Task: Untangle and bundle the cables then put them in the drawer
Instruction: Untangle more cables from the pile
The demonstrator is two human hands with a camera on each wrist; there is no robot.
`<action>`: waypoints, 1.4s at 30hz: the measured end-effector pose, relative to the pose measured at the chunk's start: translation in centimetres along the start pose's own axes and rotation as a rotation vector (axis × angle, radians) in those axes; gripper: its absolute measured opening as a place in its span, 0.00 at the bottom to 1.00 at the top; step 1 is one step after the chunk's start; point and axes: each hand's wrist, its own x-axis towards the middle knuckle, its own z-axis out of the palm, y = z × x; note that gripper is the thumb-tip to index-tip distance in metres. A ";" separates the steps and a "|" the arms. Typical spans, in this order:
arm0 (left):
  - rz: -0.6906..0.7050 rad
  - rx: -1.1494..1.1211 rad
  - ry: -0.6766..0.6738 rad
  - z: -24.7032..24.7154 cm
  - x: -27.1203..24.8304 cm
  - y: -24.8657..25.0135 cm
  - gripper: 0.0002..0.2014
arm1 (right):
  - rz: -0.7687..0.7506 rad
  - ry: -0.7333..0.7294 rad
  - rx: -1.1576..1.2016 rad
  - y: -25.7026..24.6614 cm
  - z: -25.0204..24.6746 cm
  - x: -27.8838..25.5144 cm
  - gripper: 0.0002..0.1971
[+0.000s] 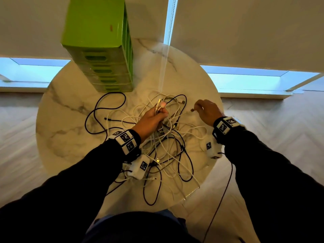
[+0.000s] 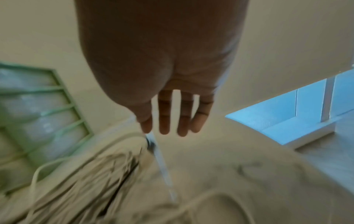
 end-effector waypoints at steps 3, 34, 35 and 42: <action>0.011 0.015 0.001 0.5 0.1 0.1 0.04 | -0.012 0.026 -0.005 -0.6 -1.5 0.2 0.10; 0.154 -0.227 0.085 1.9 0.0 3.5 0.07 | -0.241 0.090 0.337 -6.6 -6.6 -4.8 0.14; 0.180 -0.220 0.087 1.8 -0.3 3.7 0.07 | -0.275 0.057 0.315 -7.6 -5.8 -5.4 0.13; 0.217 -0.017 0.060 -0.5 -2.2 2.7 0.21 | -0.344 0.024 0.444 -12.0 -2.1 -7.7 0.15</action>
